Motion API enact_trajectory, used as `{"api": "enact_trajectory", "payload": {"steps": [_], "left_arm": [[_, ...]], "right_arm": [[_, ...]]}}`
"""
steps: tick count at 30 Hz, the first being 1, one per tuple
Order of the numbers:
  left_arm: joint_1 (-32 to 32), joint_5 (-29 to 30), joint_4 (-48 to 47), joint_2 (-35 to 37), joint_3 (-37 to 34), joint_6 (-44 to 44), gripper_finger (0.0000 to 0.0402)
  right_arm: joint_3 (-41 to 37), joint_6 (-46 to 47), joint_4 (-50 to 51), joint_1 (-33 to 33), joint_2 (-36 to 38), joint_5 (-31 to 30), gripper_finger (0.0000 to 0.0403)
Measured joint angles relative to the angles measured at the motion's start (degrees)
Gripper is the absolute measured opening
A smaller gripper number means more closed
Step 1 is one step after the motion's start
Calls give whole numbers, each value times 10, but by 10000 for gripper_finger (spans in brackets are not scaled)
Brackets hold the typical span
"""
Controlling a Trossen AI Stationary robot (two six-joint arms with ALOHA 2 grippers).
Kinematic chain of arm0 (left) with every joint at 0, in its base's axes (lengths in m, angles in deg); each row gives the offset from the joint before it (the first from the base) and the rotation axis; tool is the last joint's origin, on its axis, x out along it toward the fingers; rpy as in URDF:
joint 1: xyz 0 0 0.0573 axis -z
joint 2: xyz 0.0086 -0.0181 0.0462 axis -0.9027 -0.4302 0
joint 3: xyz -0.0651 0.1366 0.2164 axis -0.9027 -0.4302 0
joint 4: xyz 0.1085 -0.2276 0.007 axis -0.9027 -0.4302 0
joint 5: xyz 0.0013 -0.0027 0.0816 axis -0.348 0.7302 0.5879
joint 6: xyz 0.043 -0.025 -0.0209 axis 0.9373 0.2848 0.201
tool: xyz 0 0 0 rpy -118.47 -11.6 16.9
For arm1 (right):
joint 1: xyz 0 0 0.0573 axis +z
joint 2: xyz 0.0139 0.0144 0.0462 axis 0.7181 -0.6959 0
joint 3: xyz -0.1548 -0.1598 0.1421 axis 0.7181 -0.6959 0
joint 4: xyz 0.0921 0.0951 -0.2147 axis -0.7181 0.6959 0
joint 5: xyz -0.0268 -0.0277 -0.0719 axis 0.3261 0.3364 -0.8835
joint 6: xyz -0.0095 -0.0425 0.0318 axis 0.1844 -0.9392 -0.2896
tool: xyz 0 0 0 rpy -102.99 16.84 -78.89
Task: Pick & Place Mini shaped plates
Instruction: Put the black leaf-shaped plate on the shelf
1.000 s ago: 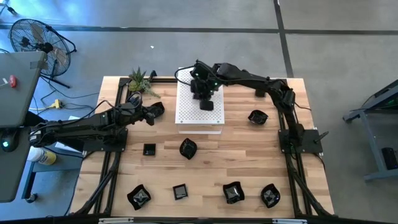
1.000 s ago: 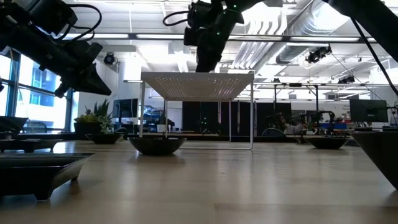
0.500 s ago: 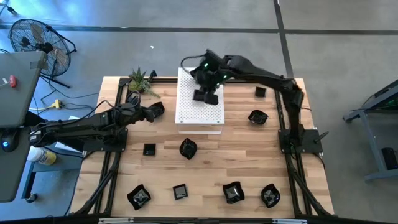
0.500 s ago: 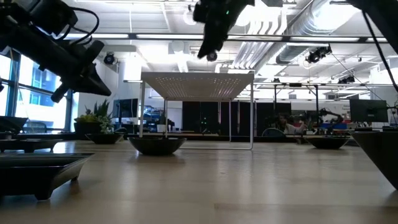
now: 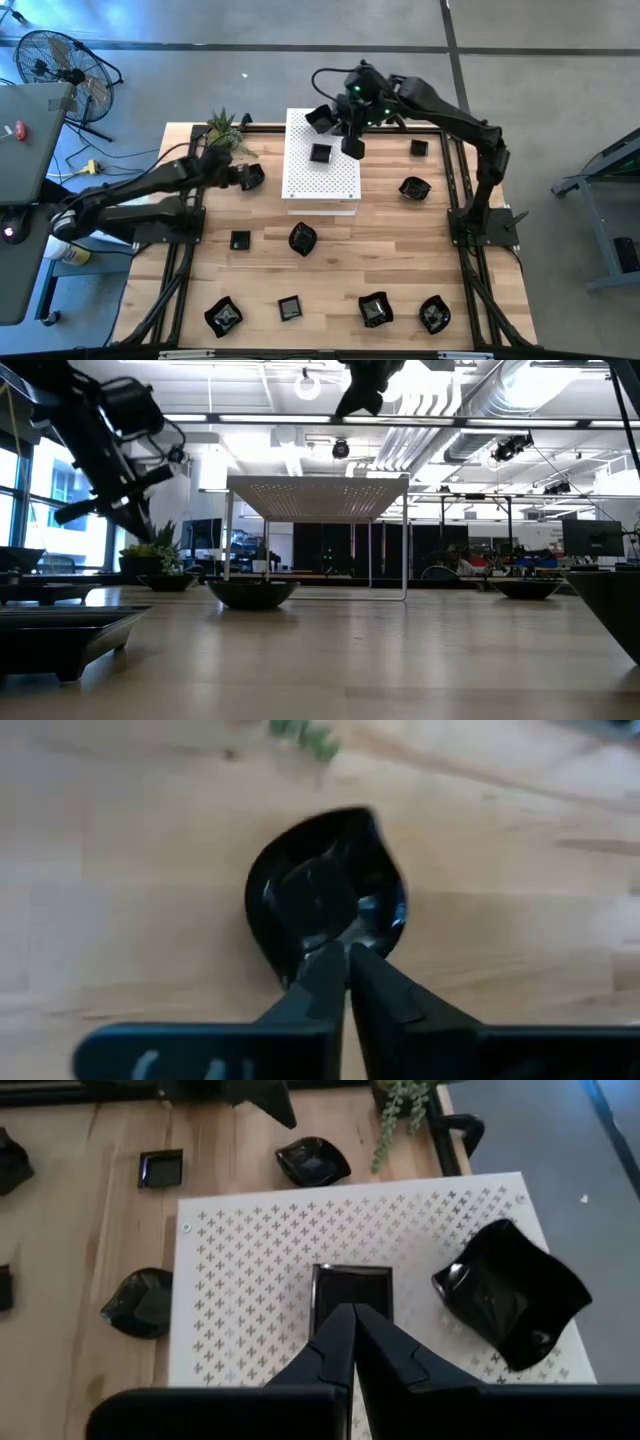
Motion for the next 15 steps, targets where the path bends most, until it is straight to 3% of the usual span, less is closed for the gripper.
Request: {"api": "enact_trajectory", "payload": {"steps": [4, 9, 15], "left_arm": [[-56, -52, 0, -45, 0, 0, 77], [-99, -67, 2, -82, 0, 12, 147], [-128, -90, 32, -113, 0, 63, 173]], "right_arm": [[0, 2, 23, 0, 0, 0, 2], [0, -4, 27, 8, 0, 0, 4], [0, -11, 24, 15, 0, 0, 2]]}}
